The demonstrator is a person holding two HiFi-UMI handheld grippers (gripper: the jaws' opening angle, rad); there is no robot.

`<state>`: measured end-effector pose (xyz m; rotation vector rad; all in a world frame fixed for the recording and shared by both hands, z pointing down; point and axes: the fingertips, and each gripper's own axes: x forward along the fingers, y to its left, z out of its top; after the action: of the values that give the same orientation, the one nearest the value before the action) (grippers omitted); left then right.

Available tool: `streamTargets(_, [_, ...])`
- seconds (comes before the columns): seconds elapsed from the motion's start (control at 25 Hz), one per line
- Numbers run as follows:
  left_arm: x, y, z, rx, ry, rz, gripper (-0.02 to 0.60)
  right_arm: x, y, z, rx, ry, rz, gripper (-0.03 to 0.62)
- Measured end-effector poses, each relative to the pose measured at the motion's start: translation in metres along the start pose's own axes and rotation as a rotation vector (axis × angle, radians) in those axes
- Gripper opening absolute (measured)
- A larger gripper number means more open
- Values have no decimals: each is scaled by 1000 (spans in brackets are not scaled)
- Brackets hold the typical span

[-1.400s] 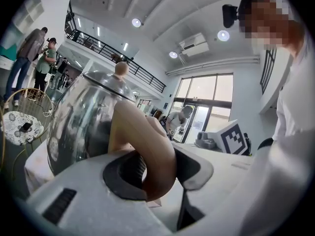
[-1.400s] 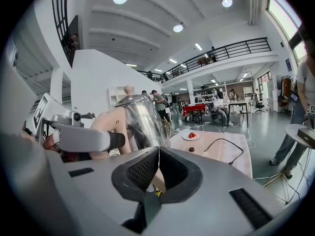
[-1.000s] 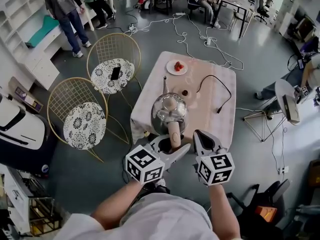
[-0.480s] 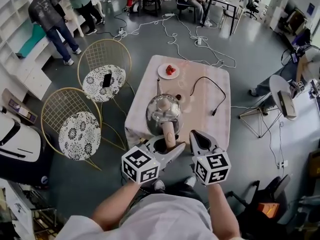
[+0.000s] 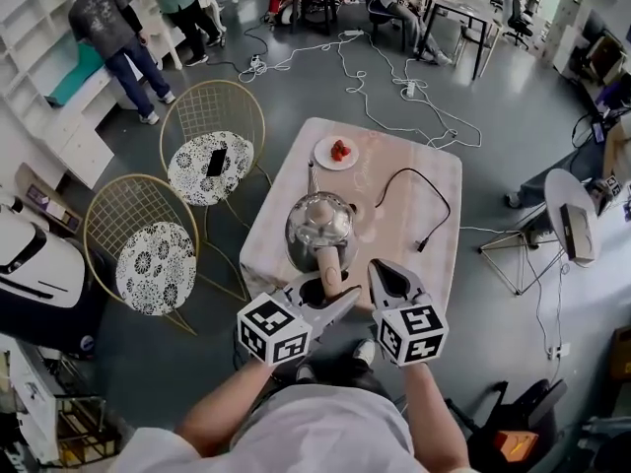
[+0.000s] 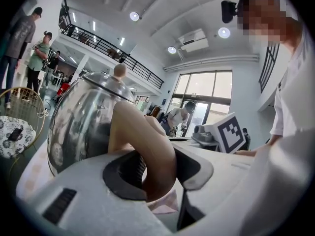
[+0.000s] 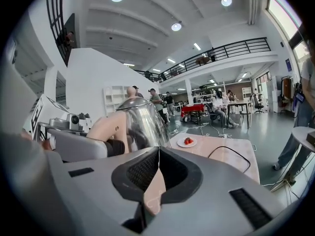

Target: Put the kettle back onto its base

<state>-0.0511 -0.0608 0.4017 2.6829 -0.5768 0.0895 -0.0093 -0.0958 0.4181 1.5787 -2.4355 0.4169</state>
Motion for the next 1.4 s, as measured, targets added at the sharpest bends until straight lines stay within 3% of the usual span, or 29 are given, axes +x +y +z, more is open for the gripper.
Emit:
streamTargets(0.72, [86,19,10,-37,-28,155,150,23,-90,12,7,-9,135,5])
streamTargets(1.08, [105,28,11,-33,-47,212,152,27,-106,9,2,-18,185,5])
streamTargets(1.4, [111,44,9,-19,-48,213,152,45,-108,8,-2,-6,189,5])
